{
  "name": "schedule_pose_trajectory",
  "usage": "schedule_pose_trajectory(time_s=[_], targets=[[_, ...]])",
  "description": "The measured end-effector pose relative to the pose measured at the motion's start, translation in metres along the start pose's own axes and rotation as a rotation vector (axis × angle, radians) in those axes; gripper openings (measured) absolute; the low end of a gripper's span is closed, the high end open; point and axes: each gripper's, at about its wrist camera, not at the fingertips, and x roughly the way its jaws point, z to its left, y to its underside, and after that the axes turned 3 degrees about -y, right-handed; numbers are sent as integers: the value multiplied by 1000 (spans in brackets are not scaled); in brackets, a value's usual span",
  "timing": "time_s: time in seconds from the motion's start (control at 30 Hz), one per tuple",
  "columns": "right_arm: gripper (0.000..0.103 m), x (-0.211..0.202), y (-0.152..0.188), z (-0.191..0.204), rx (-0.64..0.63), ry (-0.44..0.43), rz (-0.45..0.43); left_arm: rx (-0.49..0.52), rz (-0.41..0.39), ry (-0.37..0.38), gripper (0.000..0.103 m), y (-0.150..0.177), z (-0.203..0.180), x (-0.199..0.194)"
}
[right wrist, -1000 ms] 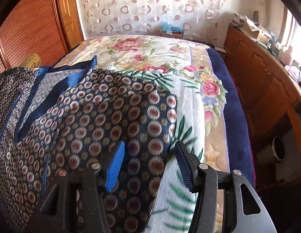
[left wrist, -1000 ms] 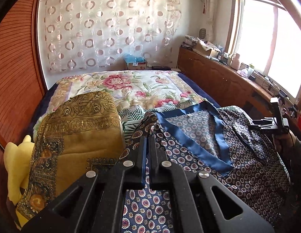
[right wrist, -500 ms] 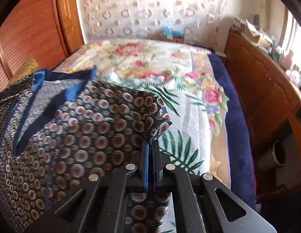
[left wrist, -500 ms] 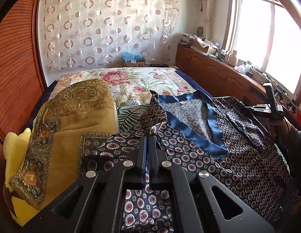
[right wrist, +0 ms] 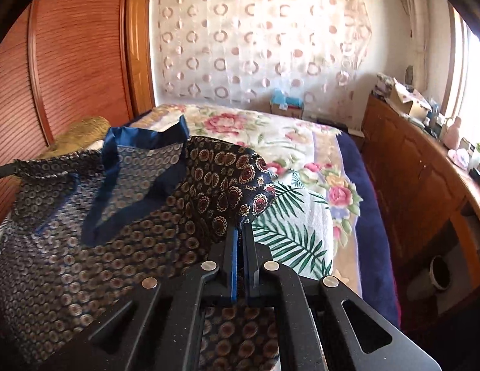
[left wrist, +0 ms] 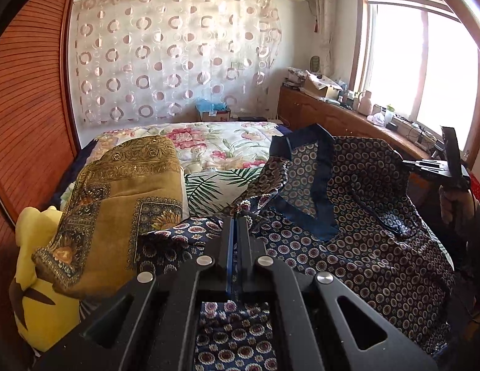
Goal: Fold small clothes
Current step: 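Lift the hem with both grippers, fold it toward the collar, release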
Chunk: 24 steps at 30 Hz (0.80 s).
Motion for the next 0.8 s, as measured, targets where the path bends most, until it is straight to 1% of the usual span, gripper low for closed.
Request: schedule_pose_trajectory(time_s=[0.1, 0.2, 0.27, 0.37, 0.47, 0.53, 0.63, 0.73, 0.8], targets=[[2, -21, 15, 5, 9, -8, -24, -21, -29, -9, 2, 10, 4, -20], [2, -42, 34, 8, 18, -6, -36, -58, -47, -23, 2, 20, 16, -40], [2, -56, 48, 7, 34, -6, -43, -101, -58, -35, 2, 33, 27, -54], [2, -79, 75, 4, 72, -9, -42, -148, -65, -72, 2, 56, 41, -73], [2, -97, 103, 1, 105, -6, -23, -198, -58, -91, 2, 77, 54, -87], [2, -108, 119, 0, 121, -8, -3, -194, -55, -127, 2, 87, 56, -95], [2, -126, 135, 4, 118, -6, 27, -202, -47, -144, 2, 95, 59, -107], [2, -141, 144, 6, 124, -16, 47, -204, -38, -153, 2, 100, 60, -114], [2, -142, 145, 8, 133, -26, 75, -194, -21, -166, 2, 103, 57, -113]])
